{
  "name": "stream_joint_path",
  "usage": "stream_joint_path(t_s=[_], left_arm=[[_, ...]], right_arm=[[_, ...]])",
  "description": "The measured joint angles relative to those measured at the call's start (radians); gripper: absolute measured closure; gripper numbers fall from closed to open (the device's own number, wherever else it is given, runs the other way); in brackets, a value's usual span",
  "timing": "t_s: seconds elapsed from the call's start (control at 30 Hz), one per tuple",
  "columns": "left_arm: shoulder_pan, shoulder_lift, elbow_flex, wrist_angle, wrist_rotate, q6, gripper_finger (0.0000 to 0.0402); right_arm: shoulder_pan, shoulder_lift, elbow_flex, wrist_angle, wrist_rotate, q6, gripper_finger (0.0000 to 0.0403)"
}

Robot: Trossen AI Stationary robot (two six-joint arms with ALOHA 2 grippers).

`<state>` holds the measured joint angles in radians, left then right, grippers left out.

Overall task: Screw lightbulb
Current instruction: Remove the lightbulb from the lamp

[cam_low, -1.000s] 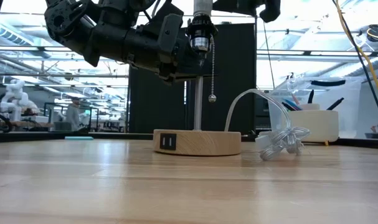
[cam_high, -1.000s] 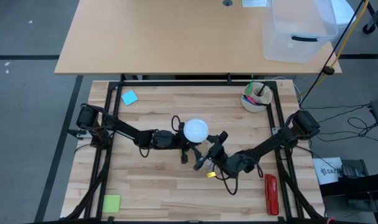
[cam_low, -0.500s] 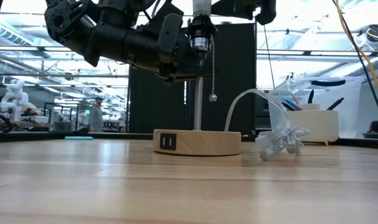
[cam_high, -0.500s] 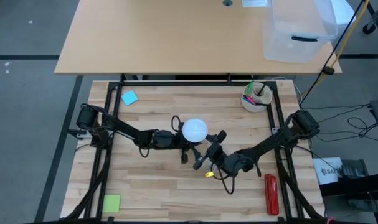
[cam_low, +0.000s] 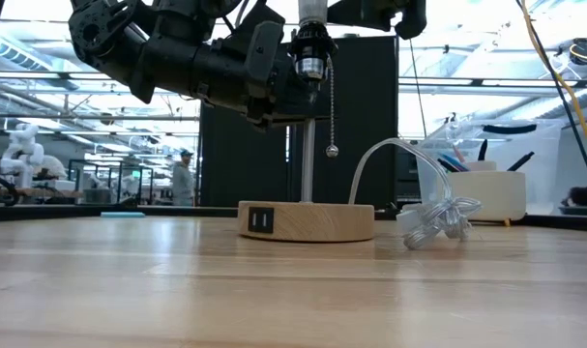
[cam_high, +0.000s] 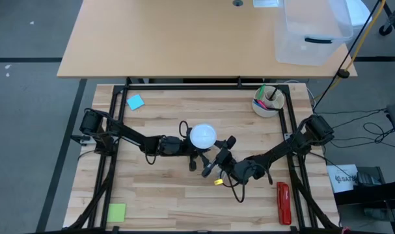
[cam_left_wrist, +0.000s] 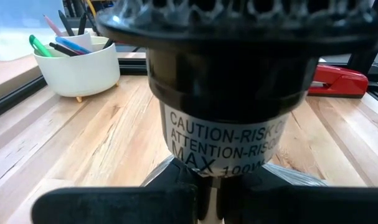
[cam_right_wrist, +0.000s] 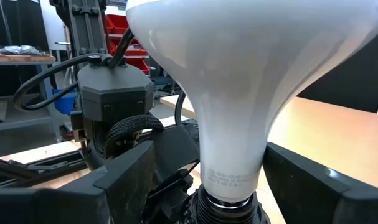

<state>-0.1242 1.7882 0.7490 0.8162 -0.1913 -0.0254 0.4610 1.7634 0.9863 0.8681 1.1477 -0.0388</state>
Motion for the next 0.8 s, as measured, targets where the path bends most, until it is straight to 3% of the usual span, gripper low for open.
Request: stream_joint_path(t_s=[0.8], left_arm=[[0.000, 0.000, 0.000, 0.000, -0.003, 0.000, 0.0374]], right_arm=[[-0.017, 0.000, 0.000, -0.018, -0.039, 0.019, 0.0115]])
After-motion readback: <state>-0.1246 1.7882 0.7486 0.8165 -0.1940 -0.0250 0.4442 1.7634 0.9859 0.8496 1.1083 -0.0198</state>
